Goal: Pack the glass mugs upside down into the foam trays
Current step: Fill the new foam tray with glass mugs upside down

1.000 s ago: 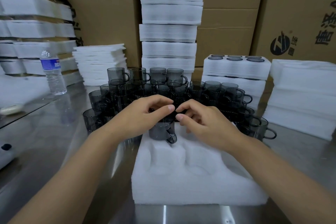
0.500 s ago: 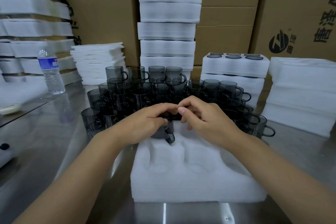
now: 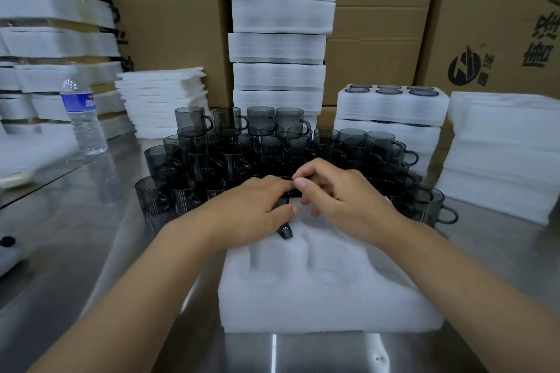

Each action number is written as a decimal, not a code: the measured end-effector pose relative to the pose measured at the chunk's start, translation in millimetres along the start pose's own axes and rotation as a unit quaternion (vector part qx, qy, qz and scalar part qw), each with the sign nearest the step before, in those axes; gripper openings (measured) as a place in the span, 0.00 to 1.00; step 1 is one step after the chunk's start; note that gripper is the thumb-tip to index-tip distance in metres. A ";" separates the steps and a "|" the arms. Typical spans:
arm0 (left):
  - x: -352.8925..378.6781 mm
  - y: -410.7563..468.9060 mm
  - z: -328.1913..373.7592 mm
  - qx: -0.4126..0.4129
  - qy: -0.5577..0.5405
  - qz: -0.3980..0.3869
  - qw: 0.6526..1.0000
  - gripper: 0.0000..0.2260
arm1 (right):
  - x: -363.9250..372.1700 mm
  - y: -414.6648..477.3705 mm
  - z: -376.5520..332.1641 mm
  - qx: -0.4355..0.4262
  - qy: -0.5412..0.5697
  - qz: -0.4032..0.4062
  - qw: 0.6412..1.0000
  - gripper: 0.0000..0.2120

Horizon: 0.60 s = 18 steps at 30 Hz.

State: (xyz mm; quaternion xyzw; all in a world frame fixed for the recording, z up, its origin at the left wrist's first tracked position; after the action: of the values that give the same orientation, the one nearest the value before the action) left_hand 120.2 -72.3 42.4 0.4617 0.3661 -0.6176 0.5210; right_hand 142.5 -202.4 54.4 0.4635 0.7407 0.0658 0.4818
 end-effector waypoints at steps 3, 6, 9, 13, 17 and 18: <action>4.3 2.3 3.0 0.003 0.064 0.015 0.998 0.23 | 1.1 0.3 1.4 0.002 0.001 -0.003 1.000 0.05; 11.3 4.8 4.3 -0.008 0.105 0.009 0.994 0.25 | 2.1 0.3 1.9 0.001 -0.001 -0.007 1.000 0.05; 13.4 4.5 5.2 -0.005 0.103 0.010 0.995 0.25 | 2.6 0.8 1.4 -0.001 -0.004 -0.009 1.000 0.05; 12.3 1.2 7.2 0.000 0.067 0.001 0.998 0.33 | 3.4 0.8 0.0 -0.004 -0.007 -0.015 1.000 0.05; 12.7 -1.7 11.6 0.020 0.052 -0.001 0.998 0.32 | 4.4 1.1 0.5 -0.001 -0.013 -0.020 1.000 0.06; 13.0 -2.2 12.5 0.024 0.044 -0.006 0.999 0.32 | 4.7 1.1 0.9 0.000 -0.013 -0.021 1.000 0.06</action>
State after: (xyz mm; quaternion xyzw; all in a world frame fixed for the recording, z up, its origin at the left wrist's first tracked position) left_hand 115.3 -87.5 33.8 0.4984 0.3770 -0.6083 0.4893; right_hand 143.4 -198.6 51.5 0.4485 0.7444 0.0493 0.4922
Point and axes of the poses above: each hand's wrist, its own y-axis towards the middle knuckle, its own x-axis out of the palm, z = x × y, the point moved 6 cm from there along y, towards the middle knuckle, and after that the axes turned 9 degrees about -x, right-handed, at the moved point
